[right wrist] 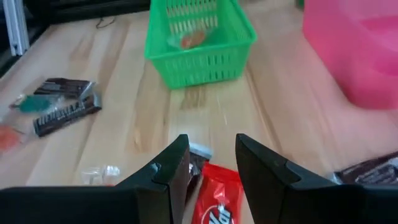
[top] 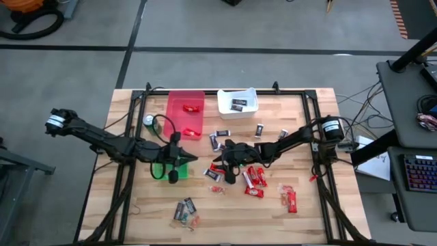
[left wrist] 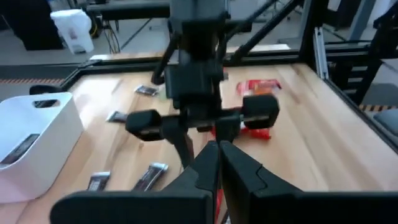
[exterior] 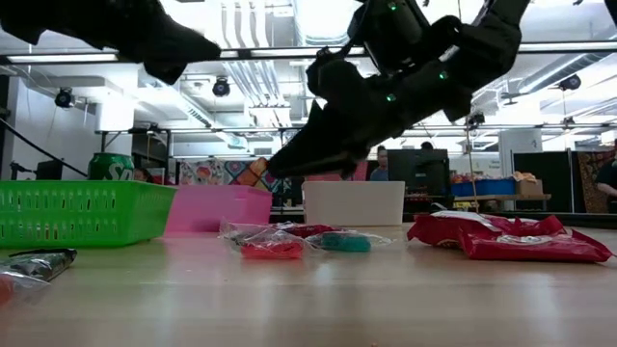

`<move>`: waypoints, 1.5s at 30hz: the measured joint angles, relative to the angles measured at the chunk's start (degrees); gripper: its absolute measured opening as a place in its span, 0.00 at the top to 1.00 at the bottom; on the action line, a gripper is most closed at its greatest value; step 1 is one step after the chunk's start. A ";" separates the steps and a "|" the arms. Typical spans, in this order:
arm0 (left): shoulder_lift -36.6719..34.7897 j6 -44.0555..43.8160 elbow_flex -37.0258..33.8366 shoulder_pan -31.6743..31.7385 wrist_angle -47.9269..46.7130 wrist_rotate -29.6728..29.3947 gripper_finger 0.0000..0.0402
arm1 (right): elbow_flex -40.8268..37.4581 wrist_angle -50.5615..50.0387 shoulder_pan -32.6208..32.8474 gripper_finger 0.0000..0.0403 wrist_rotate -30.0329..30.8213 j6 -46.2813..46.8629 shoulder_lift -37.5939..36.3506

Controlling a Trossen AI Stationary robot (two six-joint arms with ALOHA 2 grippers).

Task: Organize candy in baskets
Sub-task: Put the brown chocolate into the white bin

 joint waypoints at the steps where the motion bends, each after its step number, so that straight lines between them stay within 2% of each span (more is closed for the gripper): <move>1: 0.33 0.03 0.20 0.00 0.72 -0.11 1.00 | -0.06 -0.98 0.01 0.69 0.02 -0.18 -0.47; 35: 1.86 0.01 0.13 0.09 1.66 -0.10 1.00 | -0.26 -1.56 0.19 0.69 0.07 -3.94 -0.65; 45: 5.43 -0.18 0.11 0.09 3.22 -0.10 1.00 | -0.31 -1.70 0.19 0.69 0.07 -3.31 0.39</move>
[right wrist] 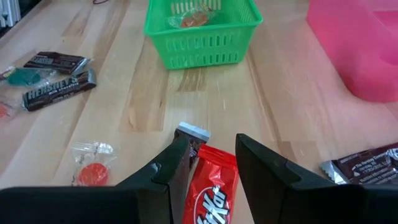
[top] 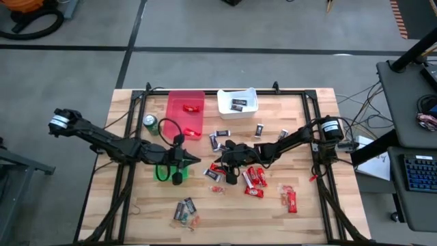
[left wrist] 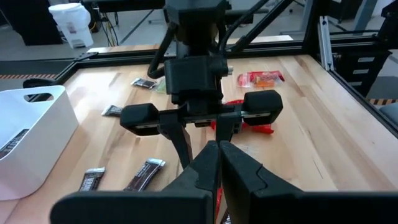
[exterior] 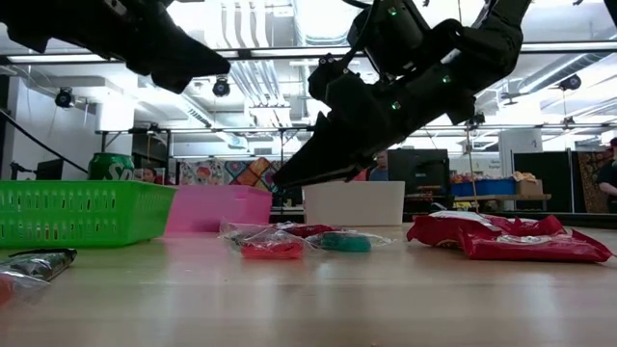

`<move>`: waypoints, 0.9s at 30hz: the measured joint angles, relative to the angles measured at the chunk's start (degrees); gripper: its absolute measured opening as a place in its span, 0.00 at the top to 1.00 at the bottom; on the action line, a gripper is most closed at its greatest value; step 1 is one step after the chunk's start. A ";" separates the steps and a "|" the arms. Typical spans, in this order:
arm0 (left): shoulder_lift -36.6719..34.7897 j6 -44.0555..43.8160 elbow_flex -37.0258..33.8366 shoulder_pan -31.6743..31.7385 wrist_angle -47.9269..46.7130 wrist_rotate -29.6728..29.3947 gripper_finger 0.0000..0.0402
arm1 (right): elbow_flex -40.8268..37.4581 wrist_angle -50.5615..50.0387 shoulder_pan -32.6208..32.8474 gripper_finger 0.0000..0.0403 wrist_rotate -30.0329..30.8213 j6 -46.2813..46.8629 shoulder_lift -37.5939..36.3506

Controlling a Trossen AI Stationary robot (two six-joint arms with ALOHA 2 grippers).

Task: Organize candy in baskets
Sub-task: Put the brown chocolate into the white bin

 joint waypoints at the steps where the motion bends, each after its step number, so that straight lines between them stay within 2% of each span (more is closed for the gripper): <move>1: 0.54 -0.02 0.00 0.00 0.40 0.00 1.00 | 0.00 -0.05 0.00 0.69 0.00 0.02 0.00; 11: 5.32 -0.02 0.12 0.00 3.26 0.00 1.00 | 0.00 -0.17 0.00 0.69 0.01 -0.02 0.00; 19: 2.77 0.66 1.24 -0.02 3.30 0.12 1.00 | 0.00 -0.24 0.00 0.69 0.00 -0.02 0.00; 24: 1.53 0.22 -1.02 -0.02 3.57 0.15 1.00 | 0.00 -0.27 0.00 0.69 0.02 -0.01 0.00; 27: 2.08 -0.43 -2.97 -0.02 7.77 0.15 1.00 | 0.00 -0.29 0.00 0.69 0.02 -0.07 0.00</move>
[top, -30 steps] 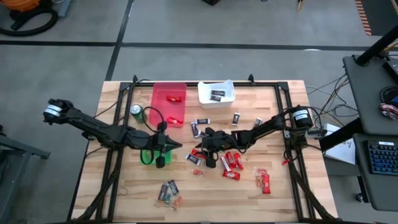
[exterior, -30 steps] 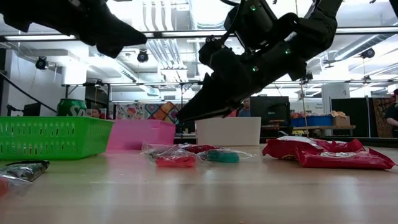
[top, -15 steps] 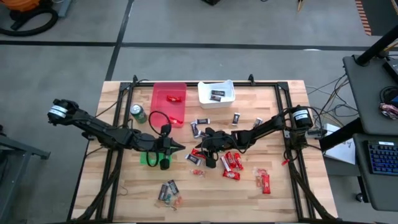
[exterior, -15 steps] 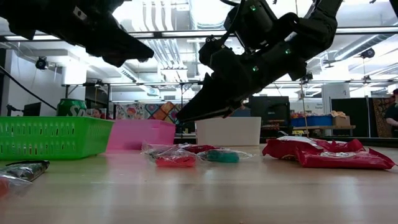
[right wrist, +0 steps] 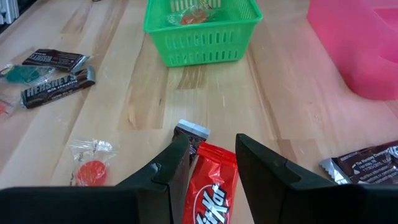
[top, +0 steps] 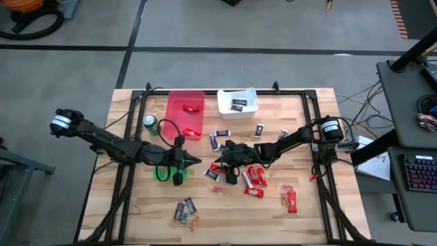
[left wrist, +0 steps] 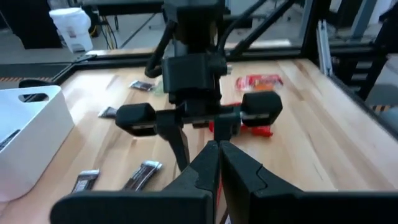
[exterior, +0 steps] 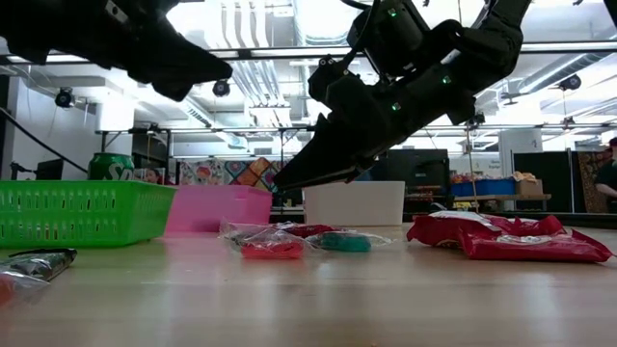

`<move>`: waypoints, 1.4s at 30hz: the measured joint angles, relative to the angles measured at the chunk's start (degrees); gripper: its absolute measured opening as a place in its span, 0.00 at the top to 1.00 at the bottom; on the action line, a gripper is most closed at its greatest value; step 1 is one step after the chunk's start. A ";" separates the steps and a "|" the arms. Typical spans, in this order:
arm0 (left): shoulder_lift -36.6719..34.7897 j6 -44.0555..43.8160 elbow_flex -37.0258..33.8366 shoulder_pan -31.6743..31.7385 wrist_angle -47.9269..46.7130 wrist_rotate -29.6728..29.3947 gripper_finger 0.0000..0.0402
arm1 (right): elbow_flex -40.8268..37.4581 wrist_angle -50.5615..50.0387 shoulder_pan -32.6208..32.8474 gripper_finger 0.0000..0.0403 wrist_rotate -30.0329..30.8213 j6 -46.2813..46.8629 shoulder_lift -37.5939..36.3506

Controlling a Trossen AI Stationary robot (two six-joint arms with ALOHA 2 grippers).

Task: Organize candy in baskets
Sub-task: Put the brown chocolate into the white bin

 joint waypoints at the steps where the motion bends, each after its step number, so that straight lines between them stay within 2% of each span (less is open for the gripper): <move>1: 0.18 -0.24 -0.81 0.00 1.80 0.02 1.00 | 0.00 -0.04 0.00 0.69 0.00 -0.02 0.00; 8: -0.26 -0.14 -1.78 0.00 4.18 0.02 1.00 | 0.00 -0.02 -0.02 0.69 0.00 -0.11 0.00; 42: 0.25 1.08 -1.78 0.02 4.00 -0.09 1.00 | 0.00 -0.02 -0.06 0.69 0.48 -0.15 -0.02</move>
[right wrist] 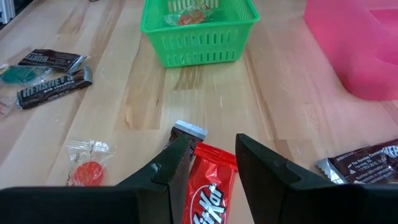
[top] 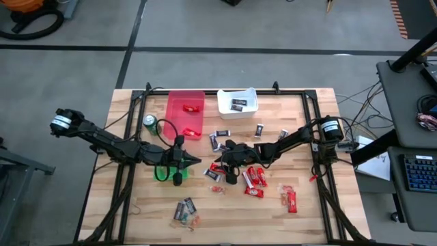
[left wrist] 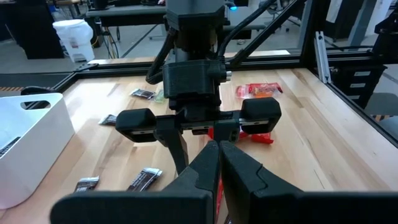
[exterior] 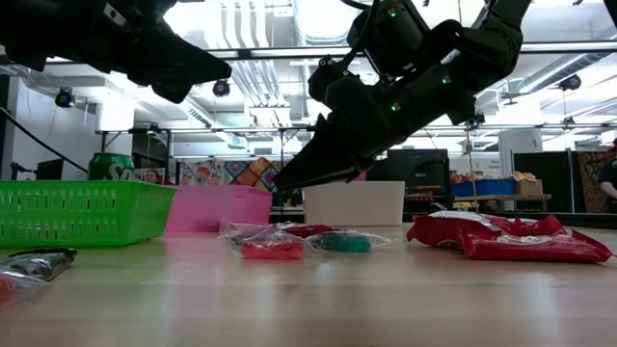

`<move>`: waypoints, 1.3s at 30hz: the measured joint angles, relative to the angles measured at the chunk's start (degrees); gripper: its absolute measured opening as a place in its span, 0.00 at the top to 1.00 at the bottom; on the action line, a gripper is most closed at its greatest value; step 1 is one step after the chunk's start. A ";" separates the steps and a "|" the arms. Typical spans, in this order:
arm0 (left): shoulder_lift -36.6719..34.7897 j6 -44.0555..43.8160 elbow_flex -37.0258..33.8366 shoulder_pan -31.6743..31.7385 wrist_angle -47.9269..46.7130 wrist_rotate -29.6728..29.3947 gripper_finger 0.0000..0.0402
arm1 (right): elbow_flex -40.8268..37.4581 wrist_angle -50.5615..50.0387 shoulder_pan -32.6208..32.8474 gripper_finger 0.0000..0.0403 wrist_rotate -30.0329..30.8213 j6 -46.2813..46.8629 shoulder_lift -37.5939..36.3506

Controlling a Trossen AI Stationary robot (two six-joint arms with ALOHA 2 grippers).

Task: Organize candy in baskets
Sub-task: Put the brown chocolate into the white bin

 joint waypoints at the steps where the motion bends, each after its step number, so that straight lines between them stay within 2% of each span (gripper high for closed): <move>1: 0.00 0.01 0.00 0.00 0.00 -0.02 1.00 | 0.00 0.00 0.02 0.69 0.01 0.00 0.00; 13: 0.00 -0.01 0.00 0.00 0.00 -0.11 1.00 | 0.00 0.00 0.02 0.69 0.00 0.23 -0.01; 17: 0.00 -0.01 0.00 0.00 0.00 -0.13 1.00 | 0.00 0.00 0.04 0.69 -0.31 3.77 -0.02; 21: 0.00 0.00 0.00 0.00 0.00 -0.13 1.00 | 0.00 -0.45 0.08 0.69 -5.90 6.54 -0.02; 24: 0.00 0.01 0.00 0.02 0.00 -0.13 1.00 | 0.00 -1.59 0.94 0.69 -6.72 6.07 -0.04; 34: 0.00 0.04 0.00 0.12 -0.02 -0.13 1.00 | 0.02 -0.74 4.10 0.69 1.50 1.35 0.42; 39: 0.02 1.43 -0.02 0.11 -0.09 -0.15 1.00 | 0.07 2.30 4.41 0.69 1.86 0.60 2.11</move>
